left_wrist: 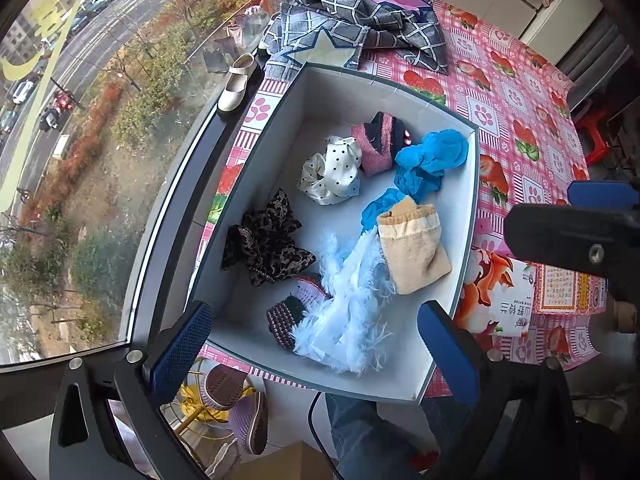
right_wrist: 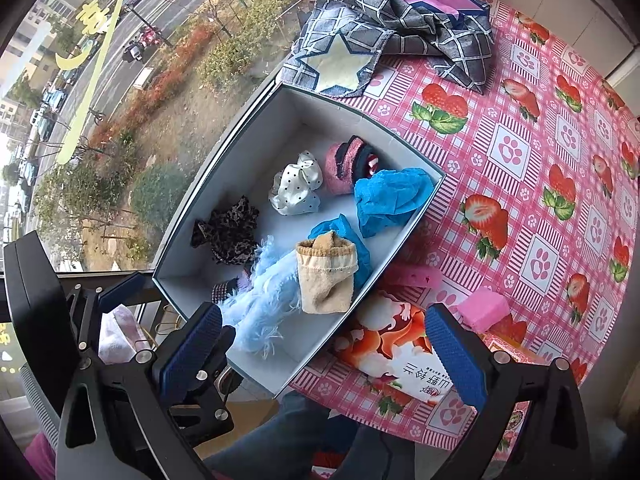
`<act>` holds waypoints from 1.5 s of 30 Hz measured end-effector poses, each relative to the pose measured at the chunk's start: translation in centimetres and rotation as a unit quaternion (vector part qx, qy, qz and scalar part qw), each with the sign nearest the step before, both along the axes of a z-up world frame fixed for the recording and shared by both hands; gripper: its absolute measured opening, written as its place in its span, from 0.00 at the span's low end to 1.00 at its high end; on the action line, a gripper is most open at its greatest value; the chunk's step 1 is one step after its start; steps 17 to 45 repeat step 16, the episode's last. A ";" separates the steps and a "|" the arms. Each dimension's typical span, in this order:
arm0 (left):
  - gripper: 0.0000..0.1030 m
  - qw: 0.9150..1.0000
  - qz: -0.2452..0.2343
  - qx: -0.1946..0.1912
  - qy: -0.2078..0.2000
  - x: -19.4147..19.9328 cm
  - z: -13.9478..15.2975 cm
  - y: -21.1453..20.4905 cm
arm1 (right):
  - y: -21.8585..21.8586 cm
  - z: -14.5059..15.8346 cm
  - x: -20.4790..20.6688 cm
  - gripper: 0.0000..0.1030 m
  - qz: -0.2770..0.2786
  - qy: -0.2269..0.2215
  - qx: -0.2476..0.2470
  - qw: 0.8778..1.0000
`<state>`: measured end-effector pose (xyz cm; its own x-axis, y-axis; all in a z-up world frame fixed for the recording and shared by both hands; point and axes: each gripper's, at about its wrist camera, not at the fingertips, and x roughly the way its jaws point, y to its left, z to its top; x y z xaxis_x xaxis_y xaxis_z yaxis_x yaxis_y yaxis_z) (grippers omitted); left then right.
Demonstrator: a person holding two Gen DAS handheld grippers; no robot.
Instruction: Organize soft objects
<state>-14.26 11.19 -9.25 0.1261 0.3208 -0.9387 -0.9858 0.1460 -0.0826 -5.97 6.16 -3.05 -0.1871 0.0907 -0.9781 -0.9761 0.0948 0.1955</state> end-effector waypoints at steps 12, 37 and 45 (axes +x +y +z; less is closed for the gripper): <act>1.00 1.000 -0.002 -0.004 0.007 -0.5 -0.5 -0.1 | -0.6 0.1 -0.3 0.99 -0.017 0.002 0.004 1.000; 1.00 0.999 -0.005 0.006 -0.034 -1.1 0.0 -0.3 | -0.6 0.1 -0.2 0.99 -0.017 0.001 0.004 1.000; 1.00 0.999 -0.005 0.006 -0.034 -1.1 0.0 -0.3 | -0.6 0.1 -0.2 0.99 -0.017 0.001 0.004 1.000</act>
